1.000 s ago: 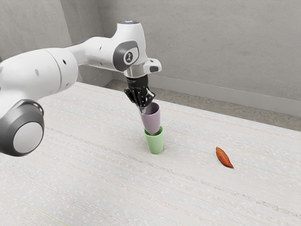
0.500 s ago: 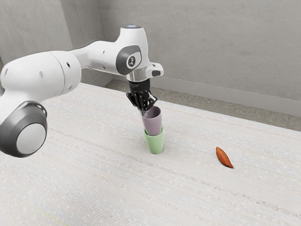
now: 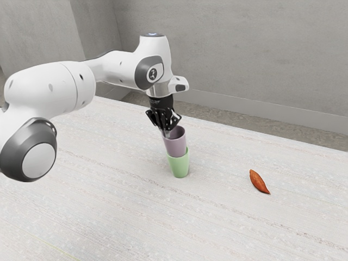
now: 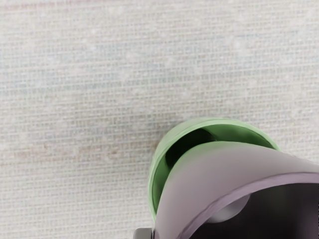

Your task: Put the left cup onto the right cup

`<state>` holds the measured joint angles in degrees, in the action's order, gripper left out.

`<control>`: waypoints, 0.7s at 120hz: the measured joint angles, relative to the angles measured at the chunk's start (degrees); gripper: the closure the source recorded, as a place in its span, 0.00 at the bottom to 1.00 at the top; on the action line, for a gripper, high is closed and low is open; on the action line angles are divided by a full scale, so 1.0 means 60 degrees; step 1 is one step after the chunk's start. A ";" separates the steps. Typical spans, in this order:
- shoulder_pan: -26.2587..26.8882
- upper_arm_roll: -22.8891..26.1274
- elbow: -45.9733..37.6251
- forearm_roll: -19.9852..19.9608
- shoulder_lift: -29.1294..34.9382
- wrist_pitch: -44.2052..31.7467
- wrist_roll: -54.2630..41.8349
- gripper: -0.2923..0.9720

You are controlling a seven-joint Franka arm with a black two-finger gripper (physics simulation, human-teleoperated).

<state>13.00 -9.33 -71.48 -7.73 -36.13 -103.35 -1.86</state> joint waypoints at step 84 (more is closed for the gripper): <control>0.0056 -0.0101 -0.0529 -0.0181 0.1840 0.0227 -0.0030 0.30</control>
<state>13.33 -9.93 -74.65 -8.82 -25.09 -101.98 -2.04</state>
